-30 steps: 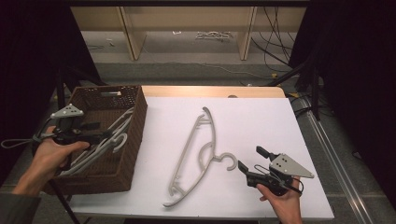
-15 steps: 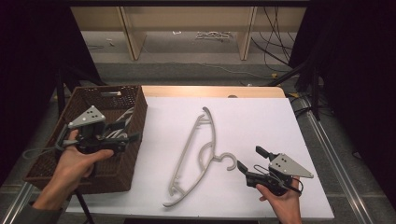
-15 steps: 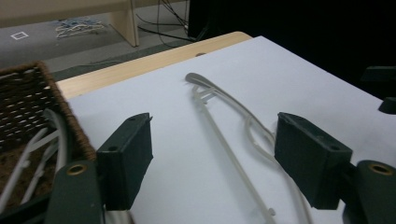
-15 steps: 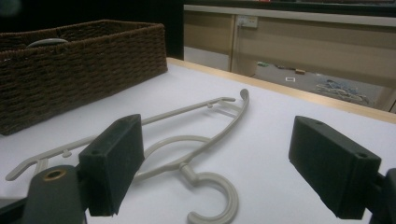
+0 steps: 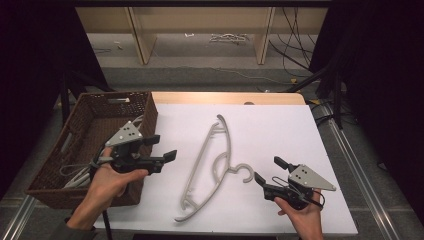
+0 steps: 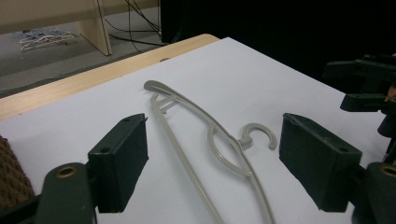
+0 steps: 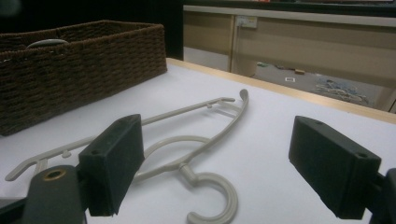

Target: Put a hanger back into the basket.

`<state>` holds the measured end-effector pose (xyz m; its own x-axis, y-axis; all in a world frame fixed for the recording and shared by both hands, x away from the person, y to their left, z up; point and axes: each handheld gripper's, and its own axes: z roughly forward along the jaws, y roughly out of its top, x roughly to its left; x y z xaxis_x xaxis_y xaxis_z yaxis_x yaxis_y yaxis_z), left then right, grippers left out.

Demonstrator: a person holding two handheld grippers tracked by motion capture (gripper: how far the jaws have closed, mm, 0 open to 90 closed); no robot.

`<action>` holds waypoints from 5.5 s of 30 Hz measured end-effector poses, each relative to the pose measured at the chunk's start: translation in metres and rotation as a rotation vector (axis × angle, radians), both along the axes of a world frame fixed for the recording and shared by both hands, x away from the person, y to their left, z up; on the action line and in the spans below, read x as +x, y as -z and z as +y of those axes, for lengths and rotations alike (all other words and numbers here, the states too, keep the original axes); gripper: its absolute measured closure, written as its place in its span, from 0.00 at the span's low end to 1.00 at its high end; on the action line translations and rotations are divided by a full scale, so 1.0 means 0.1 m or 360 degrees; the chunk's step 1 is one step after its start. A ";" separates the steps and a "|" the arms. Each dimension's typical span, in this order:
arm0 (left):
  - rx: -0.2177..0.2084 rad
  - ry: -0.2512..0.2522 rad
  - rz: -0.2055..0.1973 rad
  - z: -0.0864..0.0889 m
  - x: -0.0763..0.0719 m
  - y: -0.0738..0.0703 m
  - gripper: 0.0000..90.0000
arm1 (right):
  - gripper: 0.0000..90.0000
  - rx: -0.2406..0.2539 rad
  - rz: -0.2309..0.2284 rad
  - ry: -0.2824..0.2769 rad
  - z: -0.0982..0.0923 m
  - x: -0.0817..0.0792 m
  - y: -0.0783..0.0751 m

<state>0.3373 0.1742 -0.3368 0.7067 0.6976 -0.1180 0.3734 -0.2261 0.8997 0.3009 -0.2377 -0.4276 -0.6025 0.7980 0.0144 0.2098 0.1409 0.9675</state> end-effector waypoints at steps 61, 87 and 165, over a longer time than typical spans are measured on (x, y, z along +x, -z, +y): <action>0.0612 0.0452 0.0170 -1.57 0.42 1.18 0.28 | 0.21 -0.0004 -0.0009 -0.0004 -0.02 -0.02 0.00; 0.0742 0.0456 0.0408 -1.71 0.72 1.40 0.53 | 0.21 -0.0006 -0.0002 -0.0016 -0.02 -0.02 0.01; -0.0055 0.0308 0.0621 -0.99 1.17 0.69 0.92 | 0.22 -0.0005 0.0013 -0.0020 -0.05 -0.02 0.00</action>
<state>0.4541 0.0754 -0.4055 0.7219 0.5474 -0.4233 0.6407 -0.2979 0.7076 0.2987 -0.2423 -0.4275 -0.6124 0.7903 0.0172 0.2159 0.1463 0.9654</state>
